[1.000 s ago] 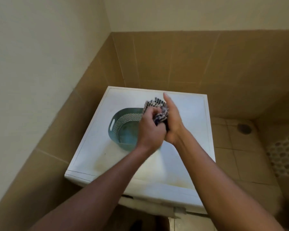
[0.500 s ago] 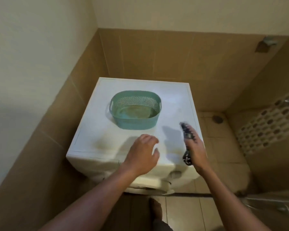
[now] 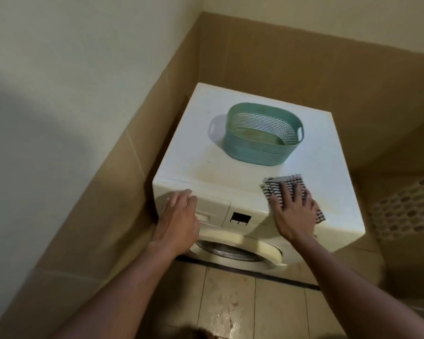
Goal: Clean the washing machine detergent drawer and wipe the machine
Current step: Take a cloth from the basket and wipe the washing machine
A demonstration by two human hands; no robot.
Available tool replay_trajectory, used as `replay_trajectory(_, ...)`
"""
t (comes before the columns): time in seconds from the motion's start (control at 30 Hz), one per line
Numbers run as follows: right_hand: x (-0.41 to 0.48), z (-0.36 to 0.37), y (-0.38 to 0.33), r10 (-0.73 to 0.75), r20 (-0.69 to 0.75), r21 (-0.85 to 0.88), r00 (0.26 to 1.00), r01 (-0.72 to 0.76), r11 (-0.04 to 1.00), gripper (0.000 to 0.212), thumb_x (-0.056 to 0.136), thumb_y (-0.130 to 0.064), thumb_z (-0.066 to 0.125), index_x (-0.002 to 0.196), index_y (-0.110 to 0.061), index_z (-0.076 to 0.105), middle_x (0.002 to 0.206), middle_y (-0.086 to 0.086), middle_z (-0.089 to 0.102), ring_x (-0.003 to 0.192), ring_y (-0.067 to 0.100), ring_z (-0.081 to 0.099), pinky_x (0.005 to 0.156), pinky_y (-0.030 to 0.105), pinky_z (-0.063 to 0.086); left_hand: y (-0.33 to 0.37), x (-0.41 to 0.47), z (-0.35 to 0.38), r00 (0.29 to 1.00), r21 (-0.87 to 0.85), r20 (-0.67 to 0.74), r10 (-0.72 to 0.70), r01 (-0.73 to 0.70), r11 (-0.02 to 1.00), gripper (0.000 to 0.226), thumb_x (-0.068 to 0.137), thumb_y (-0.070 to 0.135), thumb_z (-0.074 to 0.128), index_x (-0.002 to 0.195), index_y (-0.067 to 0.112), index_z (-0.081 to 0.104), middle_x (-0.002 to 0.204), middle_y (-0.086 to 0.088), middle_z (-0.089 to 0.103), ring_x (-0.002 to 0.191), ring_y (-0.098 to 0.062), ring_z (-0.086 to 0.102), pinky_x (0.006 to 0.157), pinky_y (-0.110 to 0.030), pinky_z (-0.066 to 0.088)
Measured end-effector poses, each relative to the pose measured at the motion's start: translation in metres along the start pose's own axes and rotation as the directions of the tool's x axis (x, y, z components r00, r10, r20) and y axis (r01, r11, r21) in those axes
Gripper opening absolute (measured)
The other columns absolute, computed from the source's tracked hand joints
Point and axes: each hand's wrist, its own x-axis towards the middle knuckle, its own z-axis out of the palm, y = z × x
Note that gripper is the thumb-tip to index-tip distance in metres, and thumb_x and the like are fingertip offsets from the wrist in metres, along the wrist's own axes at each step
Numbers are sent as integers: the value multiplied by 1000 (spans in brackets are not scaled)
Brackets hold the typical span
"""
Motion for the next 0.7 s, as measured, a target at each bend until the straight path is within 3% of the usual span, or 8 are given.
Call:
replay_trajectory(0.17, 6, 30, -132, -304, -46, 10, 952, 305, 952, 59, 98, -63, 20, 152, -40, 25, 164, 8, 19, 146, 39, 18, 118, 58, 15, -28, 7, 31, 977, -25, -205, -52, 48, 999, 47, 88, 27, 46, 130, 8, 53, 138, -14, 52, 129, -29, 47, 110, -51, 41)
replay_trajectory(0.3, 9, 46, -217, -563, -3, -34, 827, 562, 826, 61, 98, -62, 23, 155, -41, 17, 164, 11, 16, 148, 44, 11, 118, 60, 9, -32, -3, 47, 949, -62, -284, -136, 123, 990, 69, 78, 15, 56, 145, 5, 40, 150, -17, 40, 140, -34, 38, 113, -59, 34)
replay_trajectory(0.4, 5, 49, -217, -646, 24, -84, 763, 646, 759, 59, 99, -59, 25, 154, -39, 19, 163, 10, 21, 147, 44, 14, 117, 60, 14, -28, -9, 50, 949, -42, -262, -176, 171, 984, 80, 76, 12, 61, 151, 5, 34, 156, -16, 34, 145, -35, 31, 116, -60, 31)
replay_trajectory(0.53, -7, 35, -123, -494, -13, -37, 869, 494, 869, 56, 100, -60, 21, 153, -42, 25, 162, 5, 27, 148, 37, 20, 118, 55, 17, -11, 2, 51, 978, 35, -209, 9, -2, 999, 70, 77, 25, 42, 143, 4, 47, 149, -16, 46, 138, -38, 42, 111, -63, 34)
replay_trajectory(0.63, -3, 17, -25, -241, -17, 6, 970, 241, 971, 57, 99, -61, 20, 154, -43, 20, 164, 3, 20, 150, 31, 16, 121, 52, 13, 16, 22, 52, 984, 39, -163, 78, -73, 997, 64, 83, 27, 45, 146, 11, 47, 153, -9, 45, 145, -29, 35, 120, -58, 24)
replay_trajectory(0.7, 10, 5, 33, -66, -8, 26, 998, 66, 997, 59, 99, -62, 17, 155, -42, 17, 165, 5, 16, 151, 31, 13, 121, 52, 11, 36, 36, 57, 975, 30, -167, 148, -145, 989, 62, 84, 26, 50, 145, 13, 49, 154, -6, 46, 146, -26, 33, 122, -55, 21)
